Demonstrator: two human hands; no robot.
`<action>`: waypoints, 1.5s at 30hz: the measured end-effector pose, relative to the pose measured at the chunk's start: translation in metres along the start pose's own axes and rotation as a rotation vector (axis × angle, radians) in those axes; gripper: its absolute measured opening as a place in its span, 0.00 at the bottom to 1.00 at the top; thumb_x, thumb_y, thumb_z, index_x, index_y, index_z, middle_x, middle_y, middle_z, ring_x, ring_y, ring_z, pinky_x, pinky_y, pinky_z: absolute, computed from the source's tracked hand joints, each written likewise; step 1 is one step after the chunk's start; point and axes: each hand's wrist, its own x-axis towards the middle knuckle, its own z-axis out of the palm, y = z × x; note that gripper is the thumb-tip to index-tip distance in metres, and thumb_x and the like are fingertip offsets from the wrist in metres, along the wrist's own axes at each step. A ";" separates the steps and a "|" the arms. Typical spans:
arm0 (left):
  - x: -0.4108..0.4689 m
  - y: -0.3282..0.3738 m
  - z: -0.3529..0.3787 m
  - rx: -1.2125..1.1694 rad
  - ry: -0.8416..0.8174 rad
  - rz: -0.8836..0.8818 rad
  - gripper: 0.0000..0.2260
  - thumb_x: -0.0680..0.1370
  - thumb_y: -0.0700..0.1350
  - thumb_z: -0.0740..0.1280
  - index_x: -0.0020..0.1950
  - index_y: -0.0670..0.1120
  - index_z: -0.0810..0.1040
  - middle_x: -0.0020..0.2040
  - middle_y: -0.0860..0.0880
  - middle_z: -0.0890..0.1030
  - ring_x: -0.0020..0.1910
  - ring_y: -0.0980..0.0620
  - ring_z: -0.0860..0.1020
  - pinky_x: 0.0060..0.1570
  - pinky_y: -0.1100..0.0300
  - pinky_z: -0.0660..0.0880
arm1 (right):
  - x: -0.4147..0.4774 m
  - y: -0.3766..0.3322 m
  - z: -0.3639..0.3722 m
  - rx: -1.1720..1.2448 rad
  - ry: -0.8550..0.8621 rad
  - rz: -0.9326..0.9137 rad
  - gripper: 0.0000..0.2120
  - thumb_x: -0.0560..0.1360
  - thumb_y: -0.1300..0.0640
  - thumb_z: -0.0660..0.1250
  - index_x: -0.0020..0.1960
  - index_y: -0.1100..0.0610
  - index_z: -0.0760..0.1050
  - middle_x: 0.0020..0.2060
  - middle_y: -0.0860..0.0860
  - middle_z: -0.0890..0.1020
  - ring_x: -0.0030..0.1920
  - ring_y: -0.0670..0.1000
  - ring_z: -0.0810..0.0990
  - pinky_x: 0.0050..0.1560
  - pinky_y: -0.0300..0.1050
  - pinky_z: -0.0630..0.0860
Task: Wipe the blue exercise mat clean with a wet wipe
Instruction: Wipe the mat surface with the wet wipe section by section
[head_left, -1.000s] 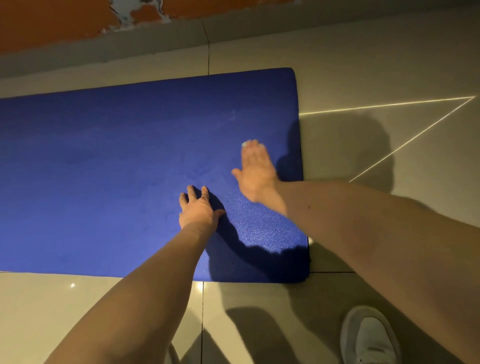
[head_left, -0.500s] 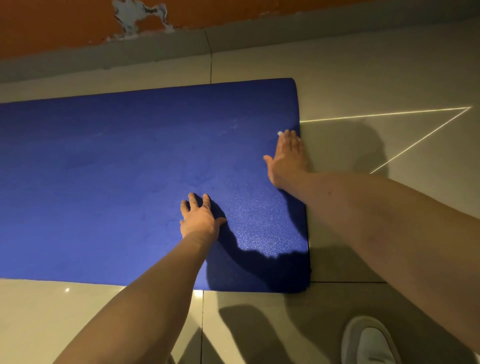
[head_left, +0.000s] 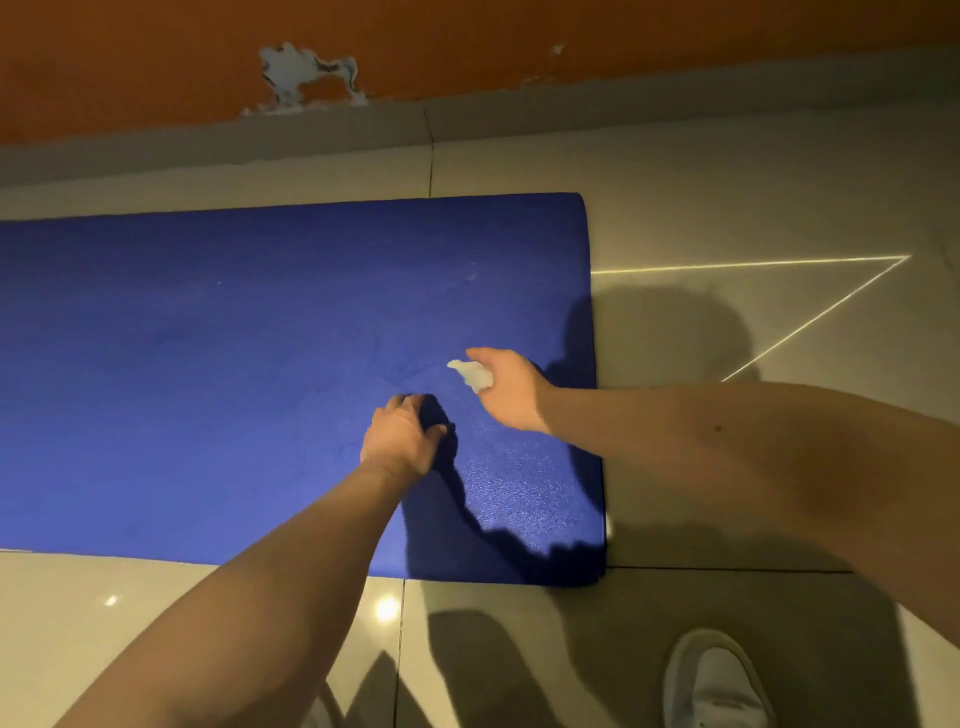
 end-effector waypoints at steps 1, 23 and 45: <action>-0.006 0.006 -0.006 -0.079 0.022 0.011 0.21 0.80 0.49 0.68 0.71 0.44 0.73 0.69 0.42 0.75 0.67 0.39 0.72 0.64 0.51 0.71 | -0.004 -0.003 -0.005 0.027 0.011 0.030 0.27 0.80 0.68 0.61 0.78 0.57 0.67 0.70 0.56 0.75 0.64 0.58 0.77 0.55 0.38 0.75; -0.162 0.066 -0.064 -0.674 0.089 0.146 0.06 0.78 0.41 0.72 0.45 0.40 0.79 0.34 0.47 0.79 0.26 0.56 0.73 0.24 0.68 0.69 | -0.164 -0.094 -0.049 0.103 0.103 0.220 0.05 0.75 0.66 0.71 0.47 0.60 0.76 0.39 0.59 0.83 0.42 0.60 0.88 0.51 0.53 0.85; -0.109 0.065 -0.085 -0.486 0.189 0.217 0.06 0.76 0.41 0.73 0.49 0.44 0.78 0.41 0.49 0.79 0.41 0.48 0.77 0.46 0.55 0.75 | -0.119 -0.090 -0.056 0.473 0.252 0.290 0.08 0.80 0.61 0.70 0.57 0.61 0.78 0.51 0.59 0.85 0.43 0.55 0.87 0.39 0.47 0.85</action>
